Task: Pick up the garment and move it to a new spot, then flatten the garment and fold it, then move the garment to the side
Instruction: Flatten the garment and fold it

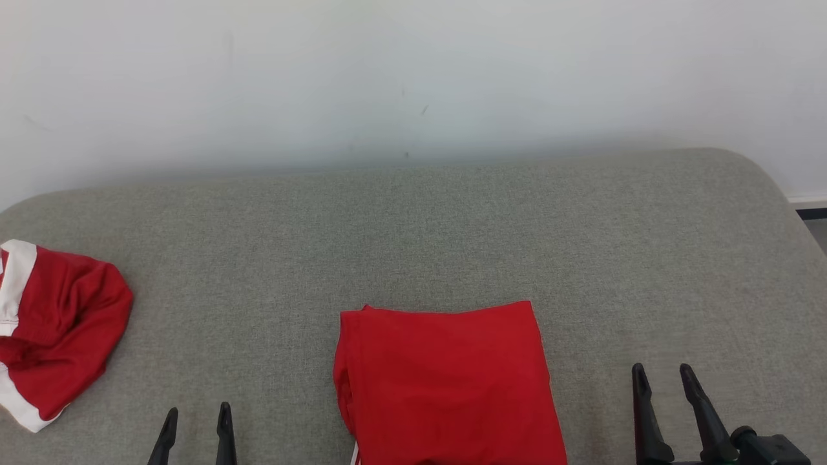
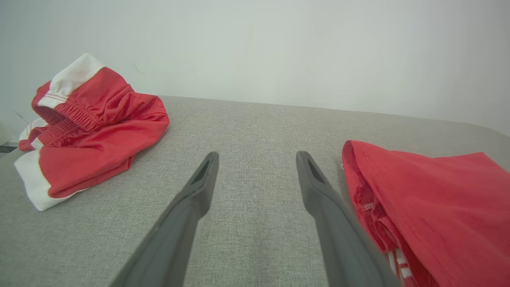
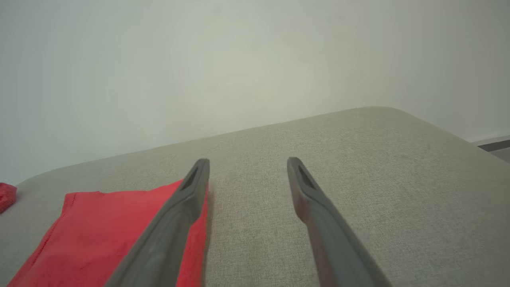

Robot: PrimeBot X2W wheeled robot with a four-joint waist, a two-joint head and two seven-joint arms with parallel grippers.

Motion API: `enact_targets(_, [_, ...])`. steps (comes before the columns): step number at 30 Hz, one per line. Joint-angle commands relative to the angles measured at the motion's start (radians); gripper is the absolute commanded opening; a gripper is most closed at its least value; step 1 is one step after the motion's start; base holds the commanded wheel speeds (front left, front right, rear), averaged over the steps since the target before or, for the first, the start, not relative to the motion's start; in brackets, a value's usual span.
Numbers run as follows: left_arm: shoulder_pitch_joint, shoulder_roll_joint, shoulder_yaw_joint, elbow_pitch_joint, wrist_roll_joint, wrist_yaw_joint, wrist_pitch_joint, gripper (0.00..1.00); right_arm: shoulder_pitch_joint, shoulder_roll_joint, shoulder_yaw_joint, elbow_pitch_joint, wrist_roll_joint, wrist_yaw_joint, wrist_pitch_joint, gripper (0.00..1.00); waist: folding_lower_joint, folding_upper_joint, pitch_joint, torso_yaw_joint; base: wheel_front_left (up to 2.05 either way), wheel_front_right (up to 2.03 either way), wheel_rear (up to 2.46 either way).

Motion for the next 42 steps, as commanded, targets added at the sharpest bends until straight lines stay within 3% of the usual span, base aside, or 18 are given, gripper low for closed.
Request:
enact_targets(1, [0.014,0.000,-0.002,-0.004,0.009,-0.001,-0.003,1.00,0.001,0.005,0.005,0.000,-0.002,-0.003,0.000,1.00,0.0001,0.0000,0.001,-0.002,0.00,0.00,0.00])
enact_targets(11, [0.029,0.000,-0.009,-0.015,0.055,-0.011,-0.003,1.00,-0.014,0.014,0.029,0.017,-0.009,-0.003,0.000,1.00,0.0001,0.0000,-0.002,0.009,0.00,0.00,0.00])
enact_targets(42, [0.025,0.000,0.023,0.006,0.040,-0.019,-0.003,1.00,-0.027,0.015,0.044,0.039,0.001,-0.003,0.000,1.00,0.0001,0.0000,-0.008,0.003,0.00,0.00,0.00])
